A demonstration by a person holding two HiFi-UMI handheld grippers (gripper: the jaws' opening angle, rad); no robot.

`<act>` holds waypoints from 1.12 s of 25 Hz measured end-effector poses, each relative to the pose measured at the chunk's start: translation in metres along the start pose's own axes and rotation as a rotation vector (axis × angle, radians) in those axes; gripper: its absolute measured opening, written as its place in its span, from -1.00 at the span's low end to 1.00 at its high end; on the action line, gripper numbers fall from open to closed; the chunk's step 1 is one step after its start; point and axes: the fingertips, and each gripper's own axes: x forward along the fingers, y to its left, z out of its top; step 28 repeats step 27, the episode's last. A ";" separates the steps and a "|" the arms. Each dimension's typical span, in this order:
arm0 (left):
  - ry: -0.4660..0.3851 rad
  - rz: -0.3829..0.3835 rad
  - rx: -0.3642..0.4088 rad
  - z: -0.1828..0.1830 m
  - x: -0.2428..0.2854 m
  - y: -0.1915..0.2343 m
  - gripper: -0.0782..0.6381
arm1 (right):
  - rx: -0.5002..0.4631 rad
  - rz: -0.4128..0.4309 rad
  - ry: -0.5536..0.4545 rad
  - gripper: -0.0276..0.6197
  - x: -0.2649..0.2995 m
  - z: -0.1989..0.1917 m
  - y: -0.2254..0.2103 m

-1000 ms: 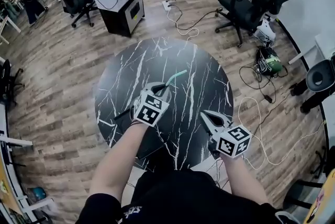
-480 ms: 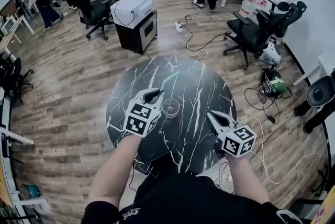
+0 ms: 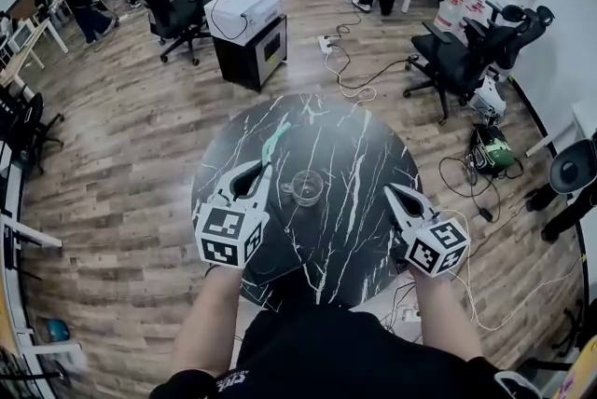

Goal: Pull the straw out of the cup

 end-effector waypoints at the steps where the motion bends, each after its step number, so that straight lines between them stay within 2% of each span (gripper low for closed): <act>1: -0.008 0.007 -0.001 0.001 -0.003 0.000 -0.69 | -0.022 -0.007 -0.007 -0.91 -0.002 0.002 0.000; 4: -0.009 0.017 -0.004 -0.001 -0.007 0.000 -0.69 | -0.070 0.008 -0.028 -0.91 -0.005 0.009 0.004; 7: -0.007 0.032 -0.022 -0.003 -0.010 0.005 -0.69 | -0.080 0.044 -0.039 -0.91 -0.006 0.015 0.013; 14: -0.012 0.038 -0.033 -0.003 -0.014 0.004 -0.69 | -0.064 0.070 -0.057 -0.91 -0.012 0.020 0.018; 21: -0.030 0.036 -0.077 0.001 -0.019 0.002 -0.69 | -0.066 0.082 -0.060 -0.91 -0.018 0.020 0.018; 28: -0.035 0.034 -0.077 0.005 -0.019 0.001 -0.69 | -0.050 0.083 -0.062 -0.91 -0.017 0.021 0.016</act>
